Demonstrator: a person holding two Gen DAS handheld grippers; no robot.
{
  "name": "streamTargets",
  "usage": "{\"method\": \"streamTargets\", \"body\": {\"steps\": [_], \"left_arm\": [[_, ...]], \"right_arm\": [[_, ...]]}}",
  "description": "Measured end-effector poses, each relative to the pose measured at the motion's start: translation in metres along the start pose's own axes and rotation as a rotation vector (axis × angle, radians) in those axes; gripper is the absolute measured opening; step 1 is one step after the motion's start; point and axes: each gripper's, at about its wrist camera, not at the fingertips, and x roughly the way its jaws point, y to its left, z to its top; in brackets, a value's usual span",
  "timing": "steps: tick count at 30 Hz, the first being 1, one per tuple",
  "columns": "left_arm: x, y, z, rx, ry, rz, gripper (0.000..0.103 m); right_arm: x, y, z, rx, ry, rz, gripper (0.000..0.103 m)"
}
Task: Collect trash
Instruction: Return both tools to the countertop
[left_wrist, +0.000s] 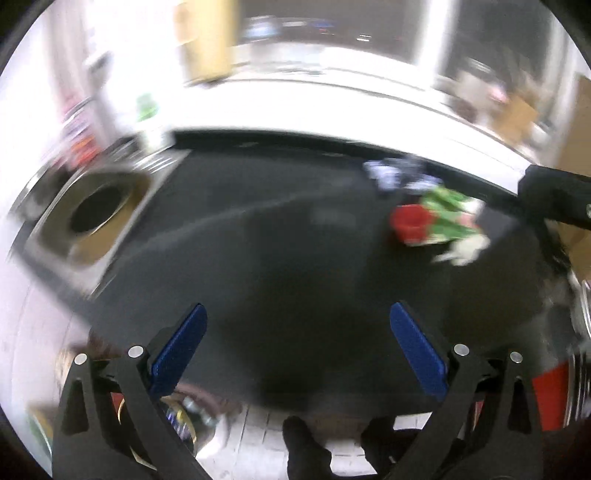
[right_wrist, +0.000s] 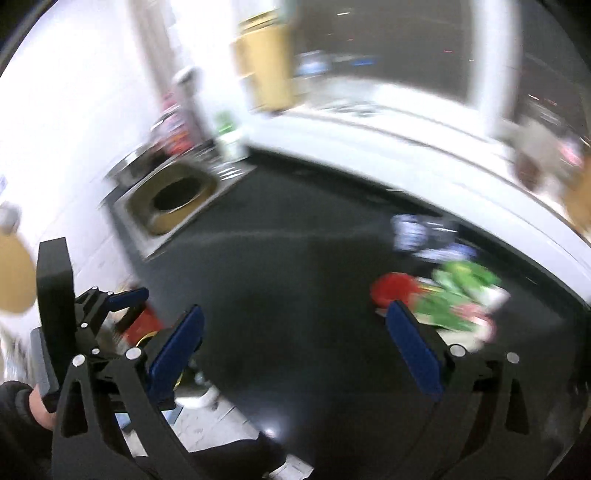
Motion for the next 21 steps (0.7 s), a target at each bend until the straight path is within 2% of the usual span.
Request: {"method": "streamTargets", "body": {"steps": [5, 9, 14, 21], "left_arm": [[0.012, -0.074, 0.021, 0.114, 0.014, -0.128, 0.096], [0.020, -0.118, 0.026, 0.189, 0.028, -0.158, 0.096], [0.028, -0.138, 0.034, 0.237, 0.034, -0.150, 0.096], [0.047, -0.141, 0.045, 0.221, 0.057, -0.138, 0.096]], "right_arm": [[-0.043, -0.087, -0.023, 0.130, -0.046, -0.099, 0.095], [-0.066, -0.133, -0.043, 0.190, -0.066, -0.143, 0.095], [-0.069, -0.155, -0.052, 0.227, -0.068, -0.150, 0.095], [-0.056, -0.175, -0.050, 0.241, -0.045, -0.116, 0.095]]}}
